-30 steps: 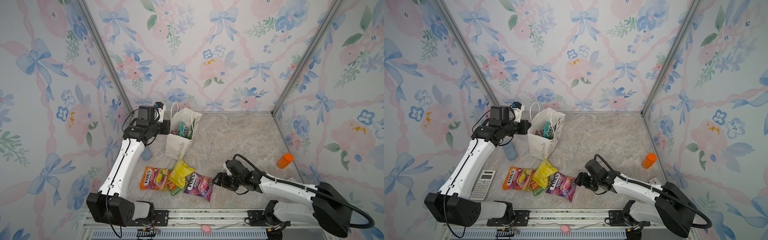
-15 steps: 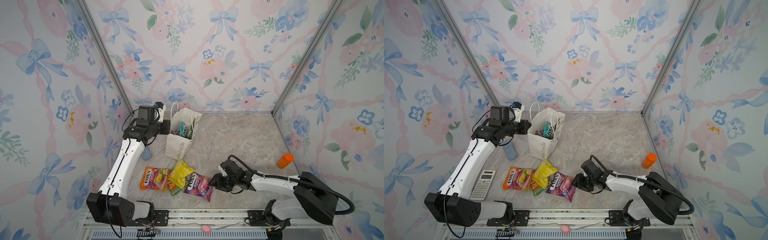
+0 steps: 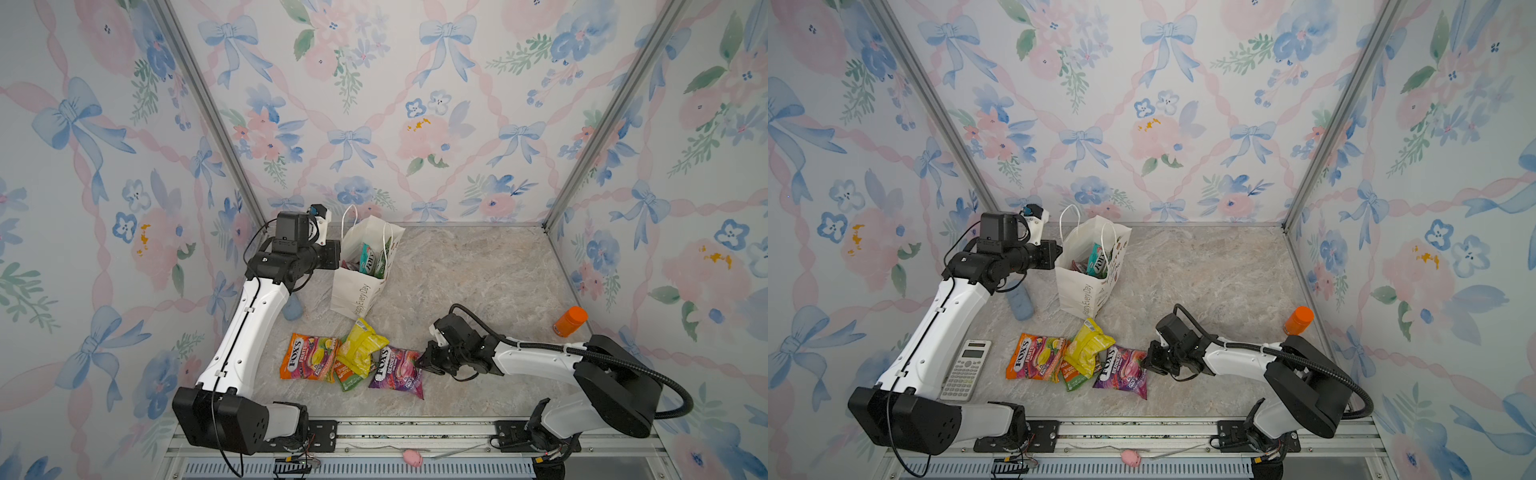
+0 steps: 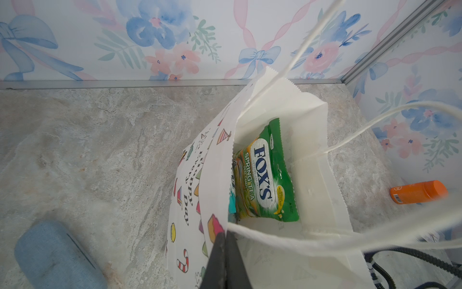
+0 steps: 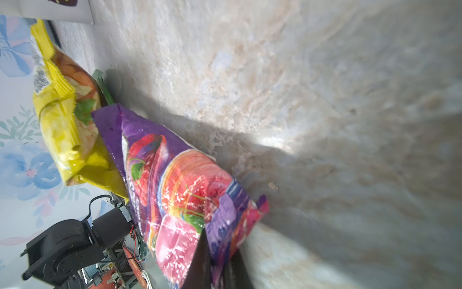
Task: Place the snacks into the paper bag
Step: Pick up the snack from the bottom-center of the table, then place the snack in the paper bag.
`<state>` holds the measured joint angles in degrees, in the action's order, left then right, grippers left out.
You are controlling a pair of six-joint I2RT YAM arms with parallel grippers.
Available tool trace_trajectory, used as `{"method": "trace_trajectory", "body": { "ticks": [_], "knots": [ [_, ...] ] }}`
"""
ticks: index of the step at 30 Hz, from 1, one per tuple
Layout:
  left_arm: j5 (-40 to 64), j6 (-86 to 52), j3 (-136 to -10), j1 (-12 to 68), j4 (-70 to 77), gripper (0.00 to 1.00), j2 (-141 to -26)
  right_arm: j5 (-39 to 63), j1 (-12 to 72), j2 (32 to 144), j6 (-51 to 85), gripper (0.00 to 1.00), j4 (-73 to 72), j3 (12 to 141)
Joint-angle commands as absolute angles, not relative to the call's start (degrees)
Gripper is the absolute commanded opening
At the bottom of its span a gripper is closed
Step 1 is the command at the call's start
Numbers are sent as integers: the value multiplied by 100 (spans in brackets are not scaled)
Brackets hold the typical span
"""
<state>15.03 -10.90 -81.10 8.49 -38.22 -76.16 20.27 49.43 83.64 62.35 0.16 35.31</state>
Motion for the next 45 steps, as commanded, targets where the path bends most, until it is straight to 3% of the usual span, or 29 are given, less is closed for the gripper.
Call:
{"method": "trace_trajectory", "body": {
  "ticks": [1, 24, 34, 45],
  "knots": [
    [1566, -1025, -8081, 835, -3656, 0, -7414, 1632, 4883, 8093, 5775, 2, 698, 3958],
    [1626, -1037, -8079, 833, -3638, 0, -7421, 670, 3903, 7153, 3617, 0, 3295, 6237],
    [1644, -1059, -8095, 836, -3639, 0, -7445, 149, 3555, 7589, 2484, 0, 3813, 8038],
    [1661, -1046, -8072, 834, -3630, 0, -7471, -220, 3473, 8300, 1745, 0, 3433, 9989]
  ]
}}
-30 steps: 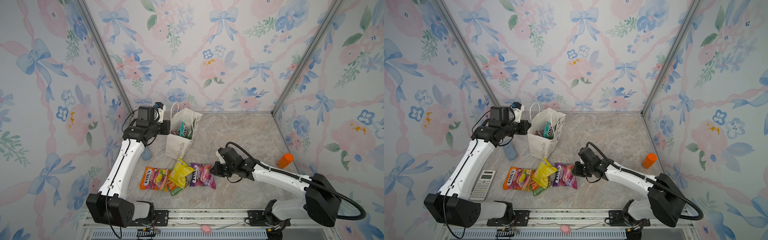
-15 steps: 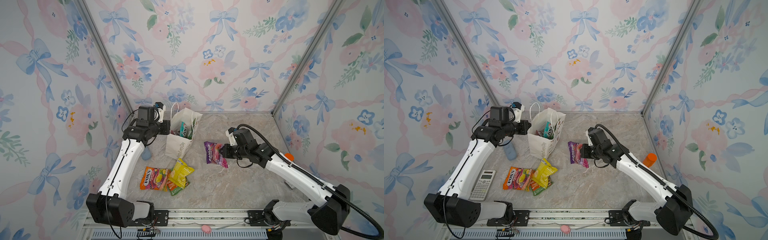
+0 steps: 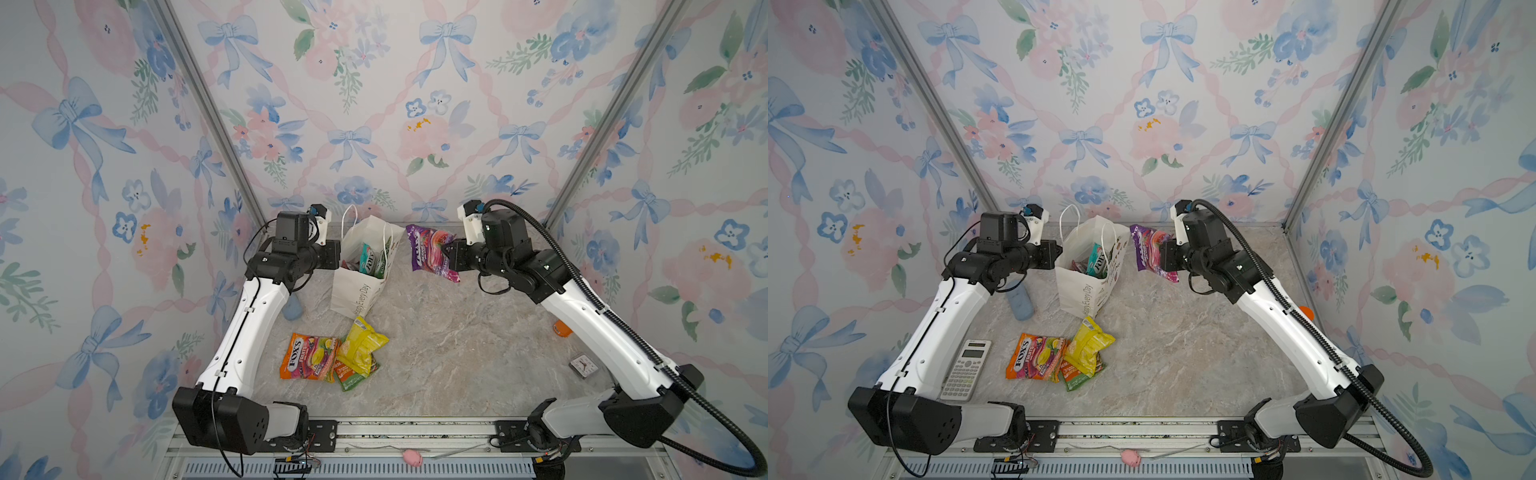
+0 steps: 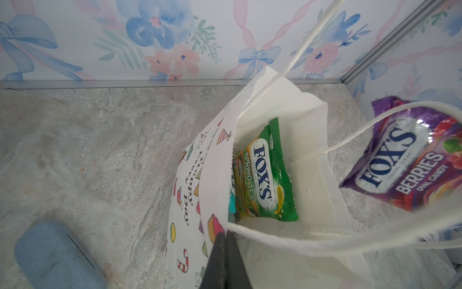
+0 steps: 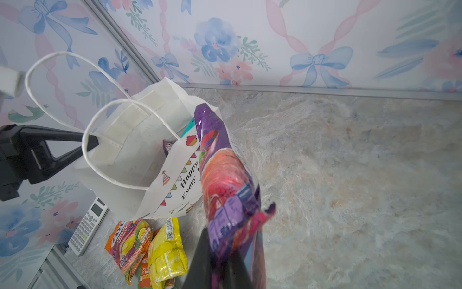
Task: Place the snacks into the paper bag
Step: Place the snack in the paper bag.
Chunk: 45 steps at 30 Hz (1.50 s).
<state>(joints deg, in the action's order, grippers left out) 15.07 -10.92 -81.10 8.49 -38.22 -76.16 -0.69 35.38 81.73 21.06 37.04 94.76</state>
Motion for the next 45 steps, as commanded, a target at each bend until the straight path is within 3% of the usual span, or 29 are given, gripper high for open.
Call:
{"method": "trace_trajectory", "body": {
  "ticks": [1, 15, 25, 33, 45],
  "knots": [
    [1661, -1048, -8075, 834, -3630, 0, -7471, -222, 3472, 8411, 1672, 0, 3431, 10188],
    [1720, -1085, -8078, 827, -3604, 0, -7515, 2, 3497, 9945, 1061, 0, 3478, 12702],
    [1716, -1072, -8063, 835, -3604, 0, -7508, 282, 3840, 11188, 611, 0, 4278, 14558],
    [1723, -1073, -8060, 834, -3604, 0, -7515, 238, 4068, 11247, 424, 0, 4588, 14490],
    [1714, -1077, -8060, 835, -3604, 0, -7480, 108, 4148, 10698, 459, 0, 4387, 13332]
  ]
}}
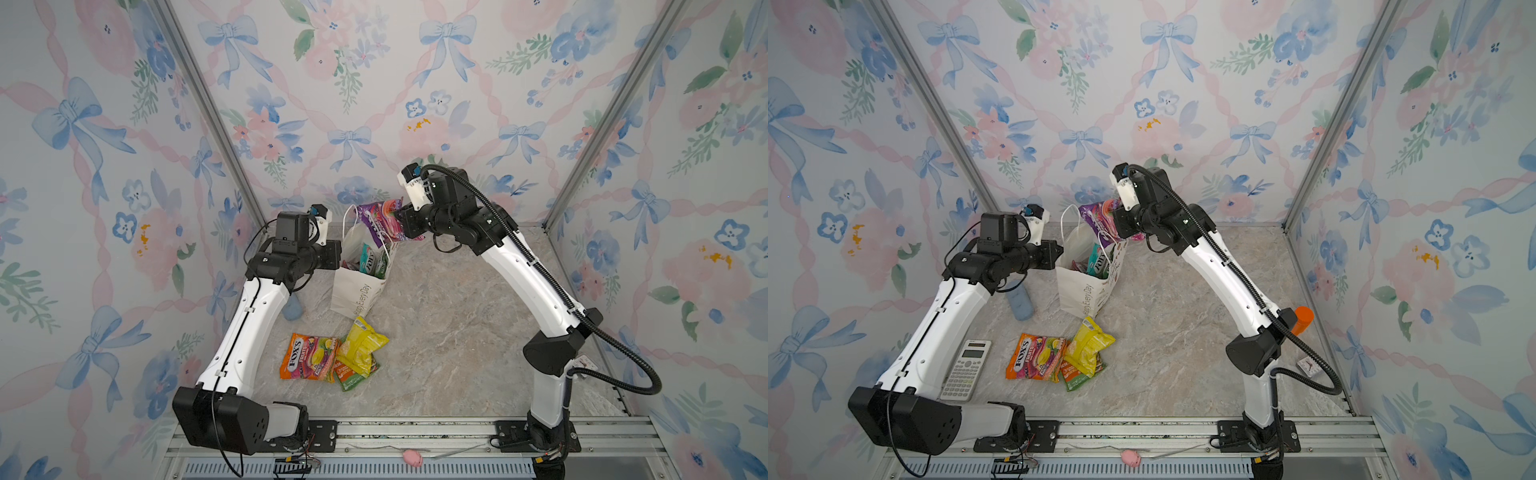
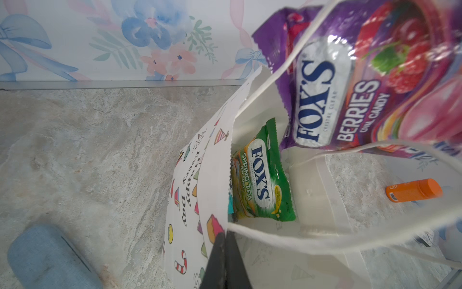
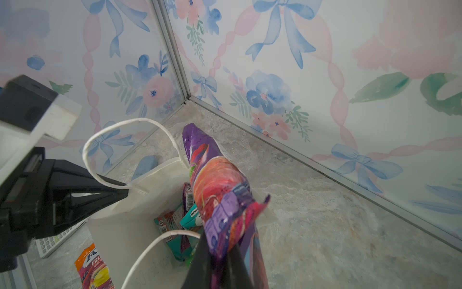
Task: Place the snacks into the paper bag
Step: Place the snack in the paper bag.
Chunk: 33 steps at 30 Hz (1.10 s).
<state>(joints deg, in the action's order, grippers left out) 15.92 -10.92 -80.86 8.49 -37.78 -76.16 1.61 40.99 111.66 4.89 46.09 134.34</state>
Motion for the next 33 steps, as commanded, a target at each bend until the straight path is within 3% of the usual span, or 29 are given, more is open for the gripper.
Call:
{"method": "trace_trajectory", "body": {
  "ticks": [1, 33],
  "knots": [
    [1714, -1072, -8060, 834, -3604, 0, -7480, 90, 4147, 10666, 460, 0, 4380, 13273],
    [1705, -1065, -8055, 839, -3603, 0, -7456, -2, 4525, 11086, -314, 0, 5593, 13880]
  ]
}}
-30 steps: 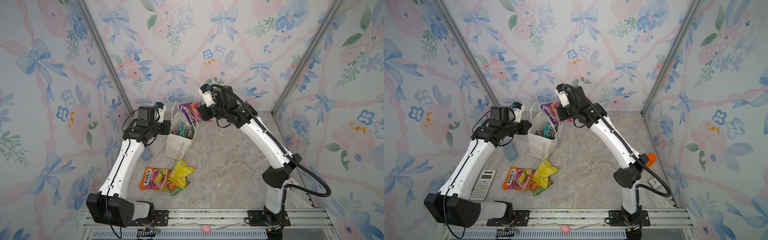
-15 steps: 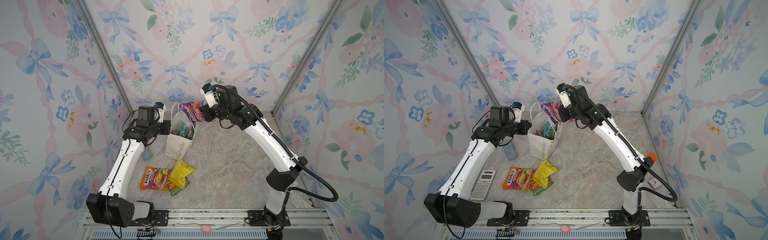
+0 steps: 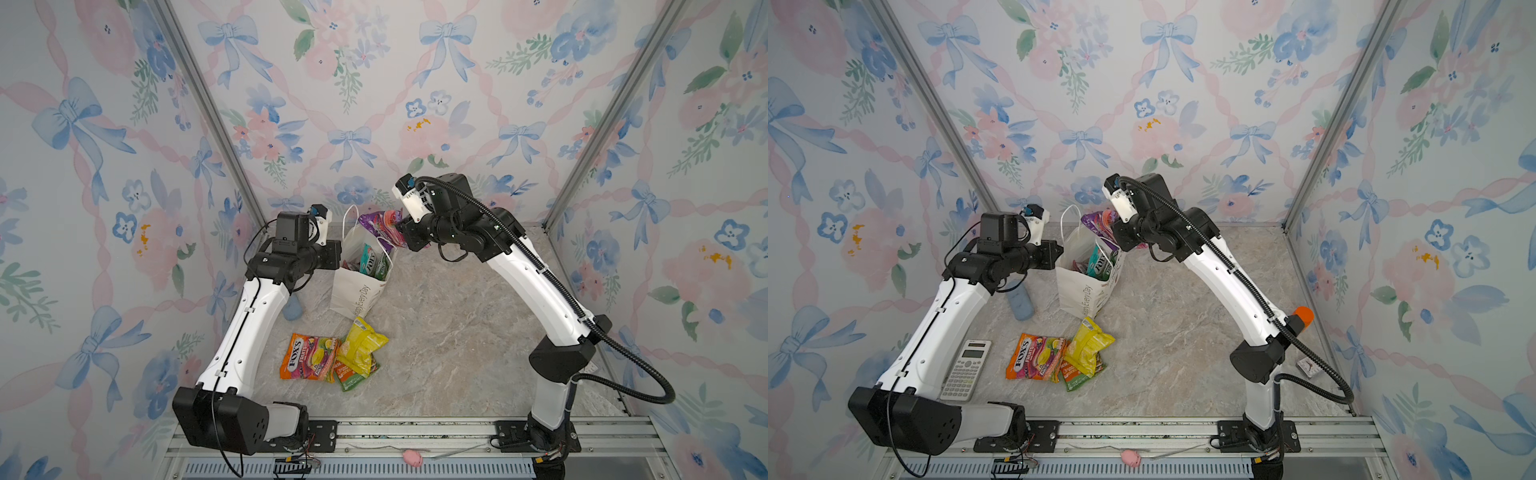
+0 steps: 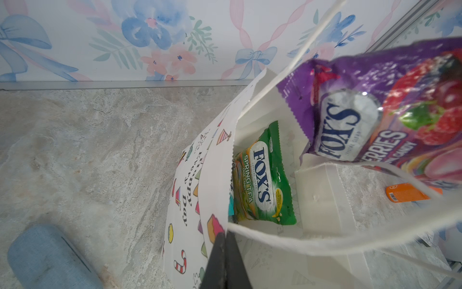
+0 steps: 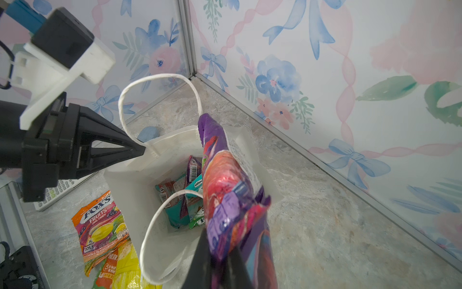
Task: Place the snacks into the paper bag
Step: Place the snack in the paper bag.
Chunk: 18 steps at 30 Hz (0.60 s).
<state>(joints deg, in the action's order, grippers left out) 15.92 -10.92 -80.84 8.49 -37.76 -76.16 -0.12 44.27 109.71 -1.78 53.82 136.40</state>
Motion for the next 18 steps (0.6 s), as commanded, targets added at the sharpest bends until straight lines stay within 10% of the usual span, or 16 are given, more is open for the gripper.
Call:
{"method": "trace_trajectory", "body": {
  "ticks": [1, 18],
  "knots": [
    [1707, -1068, -8055, 832, -3604, 0, -7459, 7, 4535, 11124, -344, 0, 5630, 13924],
    [1696, -1047, -8051, 839, -3604, 0, -7444, 114, 4676, 11527, -501, 0, 6121, 14476]
  ]
}}
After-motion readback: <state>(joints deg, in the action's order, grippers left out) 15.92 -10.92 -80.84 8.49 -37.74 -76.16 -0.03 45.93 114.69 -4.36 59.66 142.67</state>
